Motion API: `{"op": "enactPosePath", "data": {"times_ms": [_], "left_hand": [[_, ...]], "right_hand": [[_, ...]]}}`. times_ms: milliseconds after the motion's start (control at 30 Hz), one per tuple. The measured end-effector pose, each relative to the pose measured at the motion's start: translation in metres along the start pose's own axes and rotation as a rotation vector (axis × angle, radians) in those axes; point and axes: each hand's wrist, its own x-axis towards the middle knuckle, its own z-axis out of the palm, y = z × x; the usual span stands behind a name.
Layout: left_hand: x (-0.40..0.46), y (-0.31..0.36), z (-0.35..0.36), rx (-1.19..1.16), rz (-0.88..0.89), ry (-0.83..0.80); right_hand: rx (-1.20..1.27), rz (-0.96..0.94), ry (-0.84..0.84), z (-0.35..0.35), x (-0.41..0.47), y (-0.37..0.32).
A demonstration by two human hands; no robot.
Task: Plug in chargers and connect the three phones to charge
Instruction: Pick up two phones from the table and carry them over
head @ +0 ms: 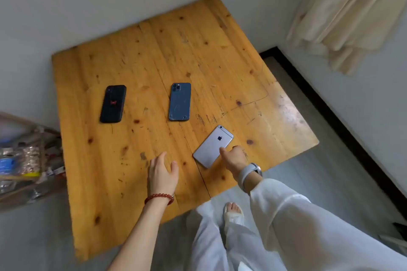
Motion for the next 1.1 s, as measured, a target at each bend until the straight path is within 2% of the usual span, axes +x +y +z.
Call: {"op": "enactPosePath", "data": {"times_ms": [167, 233, 400, 600, 833, 900, 1000, 1100], "left_hand": [[0.072, -0.001, -0.001, 0.067, -0.032, -0.026], [0.1, 0.003, 0.002, 0.091, -0.014, -0.043], [0.165, 0.027, 0.015, 0.128, 0.015, -0.072], [0.203, 0.056, 0.045, 0.35, 0.033, -0.014], [0.216, 0.07, 0.05, 0.281, 0.061, -0.037], [0.221, 0.078, 0.048, 0.271, 0.116, -0.057], [0.223, 0.087, 0.044, 0.287, 0.208, -0.169], [0.216, 0.087, 0.04, 0.204, 0.237, -0.392]], "right_hand": [[-0.027, 0.209, 0.158, 0.035, 0.024, -0.029], [-0.105, 0.236, 0.206, 0.047, 0.03, -0.039], [-0.302, 0.214, 0.169, 0.058, 0.043, -0.049], [-0.308, 0.067, 0.229, 0.059, 0.039, -0.043], [-0.39, -0.005, 0.25, 0.056, 0.036, -0.046], [-0.398, -0.068, 0.237, 0.052, 0.033, -0.043], [-0.358, -0.098, 0.212, 0.044, 0.028, -0.038], [-0.159, -0.011, 0.252, 0.027, 0.016, -0.033]]}}
